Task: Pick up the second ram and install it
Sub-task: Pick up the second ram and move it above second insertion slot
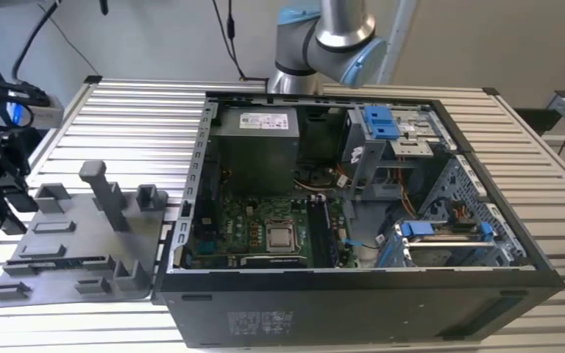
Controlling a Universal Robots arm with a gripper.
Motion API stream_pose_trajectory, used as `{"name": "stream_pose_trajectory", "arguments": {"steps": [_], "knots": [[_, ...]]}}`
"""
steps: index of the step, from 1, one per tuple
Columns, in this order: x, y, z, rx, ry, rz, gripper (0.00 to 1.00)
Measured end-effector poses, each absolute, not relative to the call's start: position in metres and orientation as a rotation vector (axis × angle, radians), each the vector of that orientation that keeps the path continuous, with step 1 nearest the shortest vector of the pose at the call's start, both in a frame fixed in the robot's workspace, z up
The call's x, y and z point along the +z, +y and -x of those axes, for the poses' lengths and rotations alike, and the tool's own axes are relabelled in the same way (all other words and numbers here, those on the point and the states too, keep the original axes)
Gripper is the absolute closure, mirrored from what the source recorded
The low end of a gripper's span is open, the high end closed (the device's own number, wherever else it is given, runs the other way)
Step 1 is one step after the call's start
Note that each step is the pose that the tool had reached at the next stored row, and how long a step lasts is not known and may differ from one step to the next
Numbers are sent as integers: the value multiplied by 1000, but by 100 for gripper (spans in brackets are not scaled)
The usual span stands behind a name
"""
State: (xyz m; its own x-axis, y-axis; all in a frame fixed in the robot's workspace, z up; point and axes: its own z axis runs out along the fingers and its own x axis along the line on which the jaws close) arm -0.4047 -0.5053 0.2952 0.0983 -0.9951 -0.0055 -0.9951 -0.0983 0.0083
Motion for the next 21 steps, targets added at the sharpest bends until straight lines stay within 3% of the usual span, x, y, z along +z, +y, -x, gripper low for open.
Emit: {"name": "stream_pose_trajectory", "arguments": {"steps": [21], "knots": [[257,-508,405,-15,-2107,-2327,58]]}}
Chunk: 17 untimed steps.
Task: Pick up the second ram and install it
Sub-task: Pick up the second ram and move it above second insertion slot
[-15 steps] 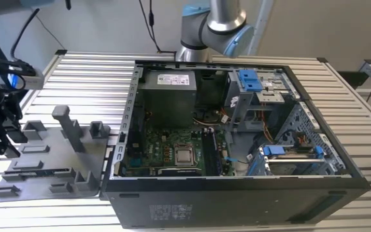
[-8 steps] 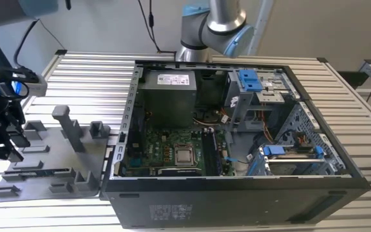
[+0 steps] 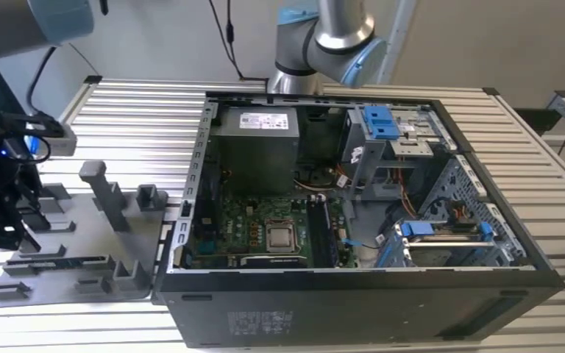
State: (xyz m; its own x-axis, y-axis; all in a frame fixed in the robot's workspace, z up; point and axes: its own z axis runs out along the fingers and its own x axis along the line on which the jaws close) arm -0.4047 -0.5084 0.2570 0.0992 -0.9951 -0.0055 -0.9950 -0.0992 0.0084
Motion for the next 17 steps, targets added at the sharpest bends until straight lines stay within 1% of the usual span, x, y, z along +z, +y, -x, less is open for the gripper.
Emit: {"name": "stream_pose_trajectory", "arguments": {"steps": [17], "knots": [[226,-508,404,-15,-2086,-2345,58]]}}
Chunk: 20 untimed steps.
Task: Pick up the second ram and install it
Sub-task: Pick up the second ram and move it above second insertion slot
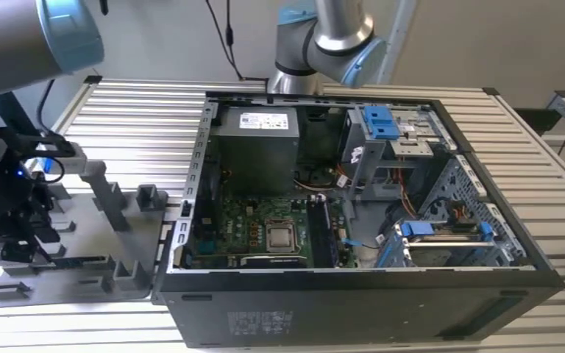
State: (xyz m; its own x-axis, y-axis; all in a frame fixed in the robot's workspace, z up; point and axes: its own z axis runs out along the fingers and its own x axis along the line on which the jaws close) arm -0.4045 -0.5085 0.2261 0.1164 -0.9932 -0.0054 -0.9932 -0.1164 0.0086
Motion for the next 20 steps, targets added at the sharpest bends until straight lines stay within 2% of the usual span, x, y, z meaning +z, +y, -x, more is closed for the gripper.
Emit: {"name": "stream_pose_trajectory", "arguments": {"steps": [20], "knots": [[191,-509,407,-16,-2078,-2351,58]]}}
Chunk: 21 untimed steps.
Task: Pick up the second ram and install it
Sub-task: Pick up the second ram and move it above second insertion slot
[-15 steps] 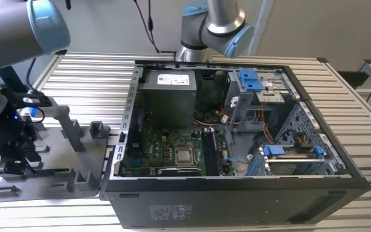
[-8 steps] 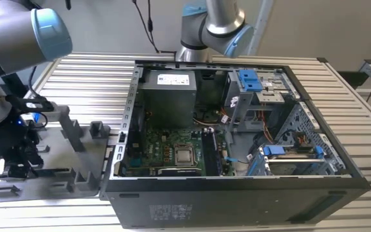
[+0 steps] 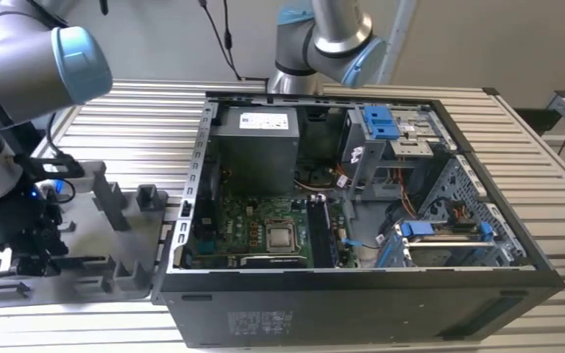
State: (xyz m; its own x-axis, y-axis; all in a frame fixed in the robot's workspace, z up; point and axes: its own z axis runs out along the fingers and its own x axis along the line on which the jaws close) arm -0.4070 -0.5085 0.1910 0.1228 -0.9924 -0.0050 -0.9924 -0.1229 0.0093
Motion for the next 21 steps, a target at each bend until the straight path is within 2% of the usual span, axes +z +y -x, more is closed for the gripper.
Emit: {"name": "stream_pose_trajectory", "arguments": {"steps": [13,14,15,16,21], "knots": [[190,-508,408,-15,-2079,-2352,60],[190,-508,408,-15,-2079,-2352,67],[190,-508,408,-15,-2079,-2352,67],[190,-508,408,-15,-2079,-2352,85],[190,-508,408,-15,-2079,-2352,85]]}}
